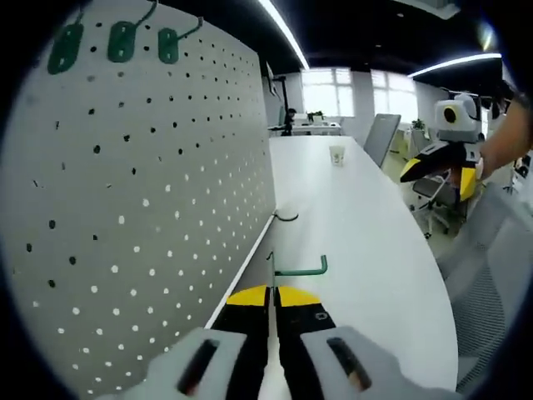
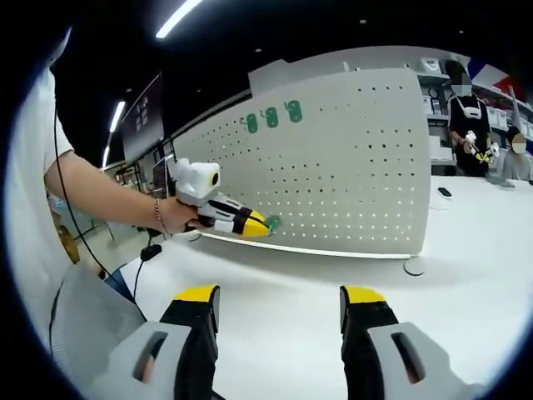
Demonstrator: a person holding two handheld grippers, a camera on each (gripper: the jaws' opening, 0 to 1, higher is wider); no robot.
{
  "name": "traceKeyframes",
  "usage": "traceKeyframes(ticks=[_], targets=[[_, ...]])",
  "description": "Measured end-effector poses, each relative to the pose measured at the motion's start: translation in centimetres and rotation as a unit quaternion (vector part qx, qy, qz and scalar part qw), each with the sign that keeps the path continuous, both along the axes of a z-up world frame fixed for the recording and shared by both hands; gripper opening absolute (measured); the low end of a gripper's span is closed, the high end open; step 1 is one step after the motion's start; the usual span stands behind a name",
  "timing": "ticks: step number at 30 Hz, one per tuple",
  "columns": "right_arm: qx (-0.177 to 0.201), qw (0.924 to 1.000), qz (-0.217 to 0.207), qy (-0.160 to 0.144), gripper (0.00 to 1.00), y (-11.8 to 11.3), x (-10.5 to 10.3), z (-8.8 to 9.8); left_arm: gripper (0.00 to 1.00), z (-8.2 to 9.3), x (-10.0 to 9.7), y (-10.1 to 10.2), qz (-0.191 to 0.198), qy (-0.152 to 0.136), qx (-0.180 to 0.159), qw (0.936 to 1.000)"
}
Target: Insert the hook assembly into the mounting plate slot until the hook locks in place.
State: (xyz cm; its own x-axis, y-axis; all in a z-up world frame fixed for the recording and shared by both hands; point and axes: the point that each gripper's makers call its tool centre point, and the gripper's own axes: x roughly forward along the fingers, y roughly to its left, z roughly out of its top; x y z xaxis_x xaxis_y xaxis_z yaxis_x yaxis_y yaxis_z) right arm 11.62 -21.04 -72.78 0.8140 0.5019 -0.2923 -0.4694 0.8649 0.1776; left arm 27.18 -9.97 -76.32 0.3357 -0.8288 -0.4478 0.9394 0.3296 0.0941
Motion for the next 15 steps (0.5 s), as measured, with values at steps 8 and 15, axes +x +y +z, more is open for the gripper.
traceKeyframes(ticks=[8, 15], targets=[[0.001, 0.9999, 0.011, -0.001, 0.57, 0.8, 0.0, 0.1, 0.01, 1.7, -0.6, 0.7, 0.018, -0.006, -0.034, 0.9992], [0.002, 0.9999, 0.015, -0.006, 0.56, 1.2, 0.2, 0.4, 0.01, 3.3, -1.4, 1.3, 0.027, -0.013, -0.065, 0.9974]])
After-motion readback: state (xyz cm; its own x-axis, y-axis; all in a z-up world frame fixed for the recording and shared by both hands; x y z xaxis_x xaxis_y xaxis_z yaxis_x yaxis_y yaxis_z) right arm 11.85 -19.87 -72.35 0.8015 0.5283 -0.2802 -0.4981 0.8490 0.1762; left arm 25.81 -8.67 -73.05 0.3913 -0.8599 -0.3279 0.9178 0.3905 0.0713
